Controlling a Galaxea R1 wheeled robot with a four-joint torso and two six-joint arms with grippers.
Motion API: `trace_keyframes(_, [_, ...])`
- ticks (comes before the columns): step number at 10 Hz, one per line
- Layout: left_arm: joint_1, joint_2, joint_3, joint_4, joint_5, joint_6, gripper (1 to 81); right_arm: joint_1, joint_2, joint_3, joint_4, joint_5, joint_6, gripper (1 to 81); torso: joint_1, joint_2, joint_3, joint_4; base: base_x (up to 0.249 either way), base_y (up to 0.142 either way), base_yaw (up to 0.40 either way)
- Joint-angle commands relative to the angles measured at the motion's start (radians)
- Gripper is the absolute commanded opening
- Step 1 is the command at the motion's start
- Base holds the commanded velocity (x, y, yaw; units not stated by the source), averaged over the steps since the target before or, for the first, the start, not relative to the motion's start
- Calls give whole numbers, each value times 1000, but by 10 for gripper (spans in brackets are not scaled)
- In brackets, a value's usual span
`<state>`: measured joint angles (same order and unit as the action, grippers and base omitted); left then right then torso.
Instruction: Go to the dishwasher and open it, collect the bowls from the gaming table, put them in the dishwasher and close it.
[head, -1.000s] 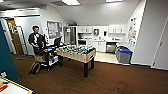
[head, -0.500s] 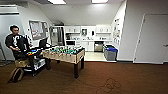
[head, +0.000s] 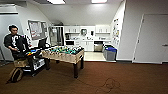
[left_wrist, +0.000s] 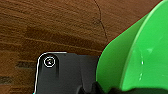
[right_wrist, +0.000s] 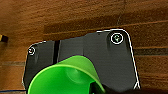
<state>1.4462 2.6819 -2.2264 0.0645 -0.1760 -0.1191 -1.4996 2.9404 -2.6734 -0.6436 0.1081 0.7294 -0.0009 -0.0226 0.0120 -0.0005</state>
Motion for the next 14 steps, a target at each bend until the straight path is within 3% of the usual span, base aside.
trace_keyframes(1, [-71,-22,11,17,29,3,10,63,-11,-2,-10,-30,-2,10,1,0,0,0,0,0,0])
trace_keyframes(14, [-65,-16,17,17,26,7,10,63,-13,-6,-11,-30,-2,10,1,0,0,0,0,0,0])
